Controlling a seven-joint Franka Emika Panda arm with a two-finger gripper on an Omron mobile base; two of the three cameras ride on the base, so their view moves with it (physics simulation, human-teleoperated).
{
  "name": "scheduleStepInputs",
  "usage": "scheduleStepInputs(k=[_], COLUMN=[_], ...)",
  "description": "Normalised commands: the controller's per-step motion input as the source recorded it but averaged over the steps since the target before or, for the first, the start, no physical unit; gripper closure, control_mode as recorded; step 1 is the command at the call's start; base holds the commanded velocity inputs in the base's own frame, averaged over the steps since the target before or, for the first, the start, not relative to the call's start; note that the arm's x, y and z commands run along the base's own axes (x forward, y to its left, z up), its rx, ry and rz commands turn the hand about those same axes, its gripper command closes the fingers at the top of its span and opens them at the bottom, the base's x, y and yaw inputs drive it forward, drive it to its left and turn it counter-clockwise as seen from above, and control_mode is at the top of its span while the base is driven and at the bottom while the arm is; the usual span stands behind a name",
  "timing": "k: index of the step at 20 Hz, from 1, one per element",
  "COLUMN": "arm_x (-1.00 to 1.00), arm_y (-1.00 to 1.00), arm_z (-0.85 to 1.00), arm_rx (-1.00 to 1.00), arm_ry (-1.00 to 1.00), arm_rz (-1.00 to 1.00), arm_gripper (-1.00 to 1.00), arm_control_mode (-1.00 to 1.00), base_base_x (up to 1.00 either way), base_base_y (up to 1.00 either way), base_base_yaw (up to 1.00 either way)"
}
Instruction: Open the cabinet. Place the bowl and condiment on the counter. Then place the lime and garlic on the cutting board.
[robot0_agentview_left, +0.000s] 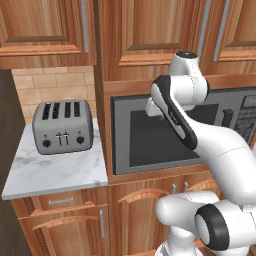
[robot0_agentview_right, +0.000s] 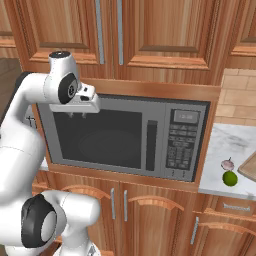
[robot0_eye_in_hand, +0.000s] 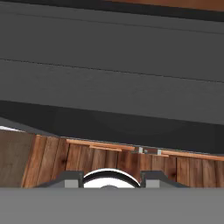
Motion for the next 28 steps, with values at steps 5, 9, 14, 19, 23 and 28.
scheduleStepInputs(k=[5,9,14,19,23,28], arm_x=[-0.1,-0.21,-0.21,-0.07,-0.09,-0.18], arm_y=[-0.04,-0.16,-0.16,-0.12,-0.2,-0.23], arm_z=[0.01,0.1,0.2,0.32,0.33,0.32], arm_rx=[0.0,0.0,0.0,0.0,0.0,0.0], arm_ry=[-0.09,-0.16,-0.18,-0.15,-0.16,-0.2], arm_rz=[0.0,0.0,0.0,0.0,0.0,0.0], arm_gripper=[-1.0,-1.0,-1.0,-1.0,-1.0,-1.0], arm_control_mode=[-1.0,-1.0,-1.0,-1.0,-1.0,-1.0], base_base_x=[0.0,0.0,0.0,0.0,0.0,0.0], base_base_y=[0.0,0.0,0.0,0.0,0.0,0.0], base_base_yaw=[0.0,0.0,0.0,0.0,0.0,0.0])
